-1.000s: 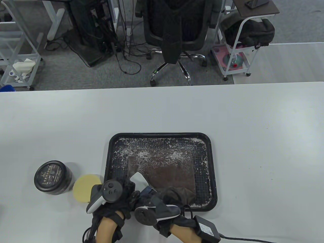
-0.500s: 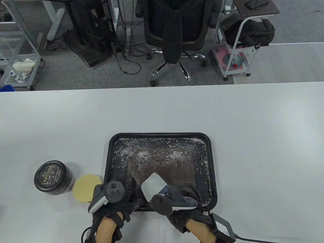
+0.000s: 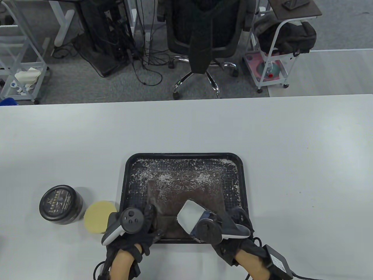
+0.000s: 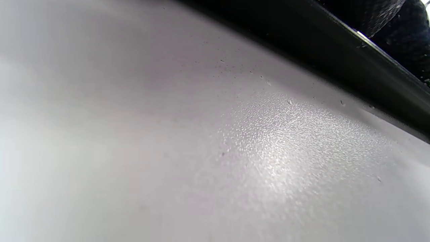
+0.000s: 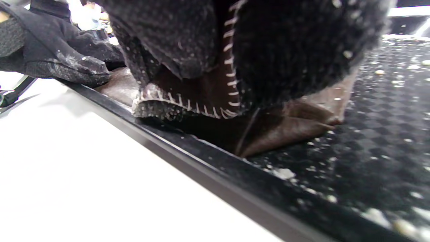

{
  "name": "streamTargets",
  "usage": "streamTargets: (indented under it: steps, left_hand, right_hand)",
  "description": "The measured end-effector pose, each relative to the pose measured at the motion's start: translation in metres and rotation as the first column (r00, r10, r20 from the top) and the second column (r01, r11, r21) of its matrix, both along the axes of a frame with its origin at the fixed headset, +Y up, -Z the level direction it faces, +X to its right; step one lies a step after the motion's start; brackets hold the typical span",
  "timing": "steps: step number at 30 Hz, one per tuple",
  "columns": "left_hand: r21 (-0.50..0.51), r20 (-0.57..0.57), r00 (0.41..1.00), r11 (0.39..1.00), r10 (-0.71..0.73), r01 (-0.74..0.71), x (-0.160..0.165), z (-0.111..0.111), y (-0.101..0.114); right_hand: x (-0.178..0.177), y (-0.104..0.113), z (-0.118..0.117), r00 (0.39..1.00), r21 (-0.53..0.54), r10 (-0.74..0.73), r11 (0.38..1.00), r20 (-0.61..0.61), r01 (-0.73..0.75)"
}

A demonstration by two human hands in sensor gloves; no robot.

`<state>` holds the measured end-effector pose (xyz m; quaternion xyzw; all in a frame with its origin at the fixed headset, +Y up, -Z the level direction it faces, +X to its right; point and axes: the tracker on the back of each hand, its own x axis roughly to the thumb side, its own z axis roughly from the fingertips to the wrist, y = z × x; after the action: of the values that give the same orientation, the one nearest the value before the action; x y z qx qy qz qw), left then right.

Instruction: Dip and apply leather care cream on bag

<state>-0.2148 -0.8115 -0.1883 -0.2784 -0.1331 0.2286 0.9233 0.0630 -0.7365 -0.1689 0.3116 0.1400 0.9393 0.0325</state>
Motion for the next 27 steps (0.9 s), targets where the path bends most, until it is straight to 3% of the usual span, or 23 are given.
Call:
streamTargets:
  steps: [16,27]
  left_hand:
    - [0.007,0.0,1.0,1.0,-0.004,0.004,0.0,0.0,-0.001]
    - [0.011,-0.001,1.0,1.0,-0.005,0.005,0.0,0.0,-0.001]
  right_hand:
    - [0.02,0.004,0.006,0.996,0.004,0.057,0.998,0.072,-0.058]
    - [0.034,0.004,0.001,0.992,-0.048,0.071,0.997,0.104,-0.066]
